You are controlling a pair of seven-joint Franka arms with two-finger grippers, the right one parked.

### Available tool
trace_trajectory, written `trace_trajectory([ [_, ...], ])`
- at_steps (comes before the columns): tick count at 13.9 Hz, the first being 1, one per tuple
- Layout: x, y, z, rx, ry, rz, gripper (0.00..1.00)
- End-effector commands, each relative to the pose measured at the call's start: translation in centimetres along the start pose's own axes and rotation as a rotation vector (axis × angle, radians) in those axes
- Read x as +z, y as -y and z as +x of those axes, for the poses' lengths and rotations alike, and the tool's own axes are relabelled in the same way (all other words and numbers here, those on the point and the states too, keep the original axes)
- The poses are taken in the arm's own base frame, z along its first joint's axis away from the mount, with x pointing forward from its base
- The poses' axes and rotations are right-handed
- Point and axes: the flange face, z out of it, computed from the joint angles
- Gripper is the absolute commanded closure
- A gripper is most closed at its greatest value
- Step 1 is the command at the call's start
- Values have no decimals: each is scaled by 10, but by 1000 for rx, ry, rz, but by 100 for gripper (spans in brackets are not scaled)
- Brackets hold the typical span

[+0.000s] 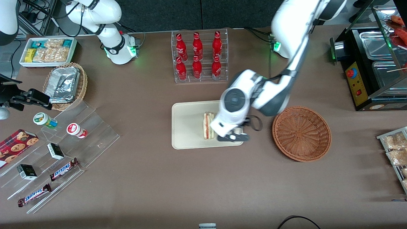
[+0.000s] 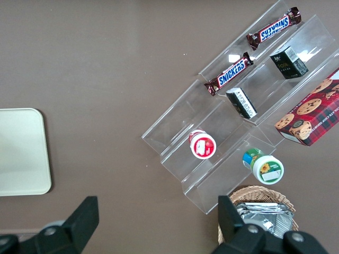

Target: Place sandwich from basket to tray

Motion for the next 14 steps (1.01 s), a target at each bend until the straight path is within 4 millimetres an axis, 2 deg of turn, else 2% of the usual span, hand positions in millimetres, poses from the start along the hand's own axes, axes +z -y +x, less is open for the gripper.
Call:
trace_trajectory([
  [1, -20, 56, 3, 17, 9, -5, 0],
  [3, -26, 90, 6, 1, 12, -5, 0],
  [7, -46, 187, 14, 25, 10, -28, 0],
  [10, -65, 242, 10, 34, 7, -80, 0],
  [14, -99, 281, -6, 8, 21, -79, 0],
])
